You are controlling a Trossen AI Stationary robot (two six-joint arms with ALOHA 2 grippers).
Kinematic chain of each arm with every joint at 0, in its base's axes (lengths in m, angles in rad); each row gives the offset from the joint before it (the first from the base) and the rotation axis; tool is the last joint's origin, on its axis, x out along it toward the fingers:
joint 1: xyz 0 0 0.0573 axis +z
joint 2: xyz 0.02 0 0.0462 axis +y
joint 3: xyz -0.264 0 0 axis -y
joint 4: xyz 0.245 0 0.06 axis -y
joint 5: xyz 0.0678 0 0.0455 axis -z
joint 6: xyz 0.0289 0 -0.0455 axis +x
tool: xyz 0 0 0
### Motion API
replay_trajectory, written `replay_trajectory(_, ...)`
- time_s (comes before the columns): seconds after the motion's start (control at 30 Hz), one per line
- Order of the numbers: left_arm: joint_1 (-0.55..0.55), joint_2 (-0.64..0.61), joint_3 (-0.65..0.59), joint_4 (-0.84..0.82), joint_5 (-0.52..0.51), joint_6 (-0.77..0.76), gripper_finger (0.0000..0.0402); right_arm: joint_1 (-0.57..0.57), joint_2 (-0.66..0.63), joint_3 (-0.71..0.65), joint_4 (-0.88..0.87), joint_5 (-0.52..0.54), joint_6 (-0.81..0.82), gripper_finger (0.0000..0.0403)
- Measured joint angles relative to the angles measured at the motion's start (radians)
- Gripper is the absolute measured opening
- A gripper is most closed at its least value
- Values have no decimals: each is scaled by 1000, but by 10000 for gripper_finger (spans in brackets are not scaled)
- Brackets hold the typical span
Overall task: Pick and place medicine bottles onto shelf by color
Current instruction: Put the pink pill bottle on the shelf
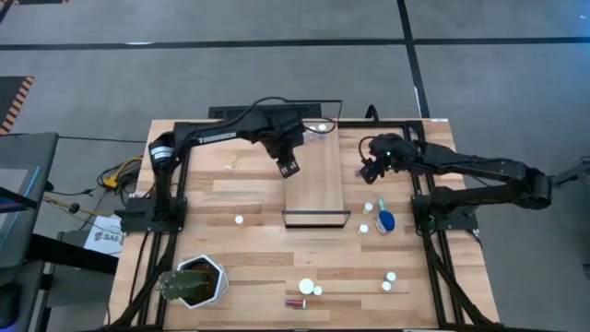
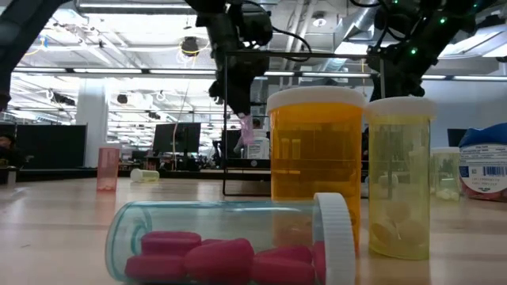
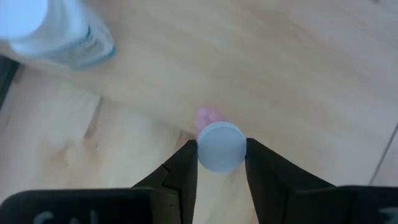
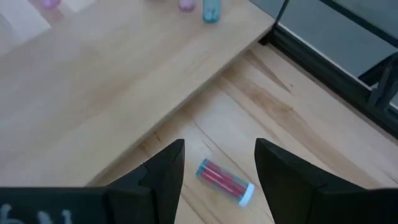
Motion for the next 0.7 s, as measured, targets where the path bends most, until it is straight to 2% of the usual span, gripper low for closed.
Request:
replay_trajectory(0.4,65,30,9,40,-32,1,99,0,0,-5,16,0,1,216)
replay_trajectory(0.7,66,56,10,66,-19,34,99,0,1,-5,15,0,1,216)
